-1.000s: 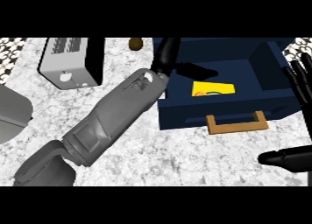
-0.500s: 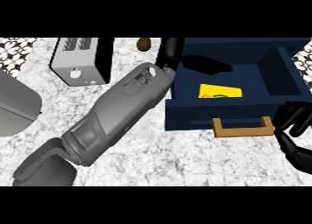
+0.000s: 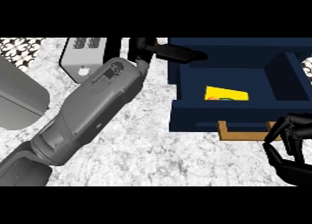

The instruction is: Pick up the cup, place it into the drawer and close the drawer

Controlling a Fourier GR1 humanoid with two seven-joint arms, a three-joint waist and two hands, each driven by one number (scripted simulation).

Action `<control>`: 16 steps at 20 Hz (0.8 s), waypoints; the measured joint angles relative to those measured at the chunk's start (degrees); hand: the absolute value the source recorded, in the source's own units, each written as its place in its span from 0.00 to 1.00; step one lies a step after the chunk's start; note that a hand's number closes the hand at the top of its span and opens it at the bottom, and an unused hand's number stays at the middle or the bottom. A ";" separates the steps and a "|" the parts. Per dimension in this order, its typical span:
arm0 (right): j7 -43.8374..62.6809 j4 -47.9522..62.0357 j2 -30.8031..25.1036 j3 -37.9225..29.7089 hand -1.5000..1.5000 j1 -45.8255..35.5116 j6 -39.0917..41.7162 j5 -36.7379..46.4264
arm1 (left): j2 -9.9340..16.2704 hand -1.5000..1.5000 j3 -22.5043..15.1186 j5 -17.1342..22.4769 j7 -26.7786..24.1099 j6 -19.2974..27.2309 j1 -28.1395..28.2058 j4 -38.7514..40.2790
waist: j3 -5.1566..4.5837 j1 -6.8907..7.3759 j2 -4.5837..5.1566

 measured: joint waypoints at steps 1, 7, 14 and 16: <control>0.71 -0.08 0.19 0.68 1.00 -0.40 -0.56 1.47 | 1.39 0.00 0.53 0.13 0.84 -0.75 0.69 -1.32 | 0.00 0.10 0.01; -1.29 3.62 2.35 5.47 1.00 -1.00 -4.88 12.54 | 8.77 0.00 2.77 0.43 3.30 -2.85 9.31 -11.84 | 0.01 0.80 0.00; -5.32 13.89 1.81 12.98 1.00 -5.69 -9.85 28.52 | 14.01 0.00 4.80 0.80 4.43 -4.53 18.05 -21.44 | 0.01 1.49 0.20; -5.90 17.70 1.24 14.77 1.00 -7.73 -11.00 32.82 | 15.65 0.00 5.67 1.14 3.98 -5.73 20.76 -23.38 | 0.00 1.75 0.26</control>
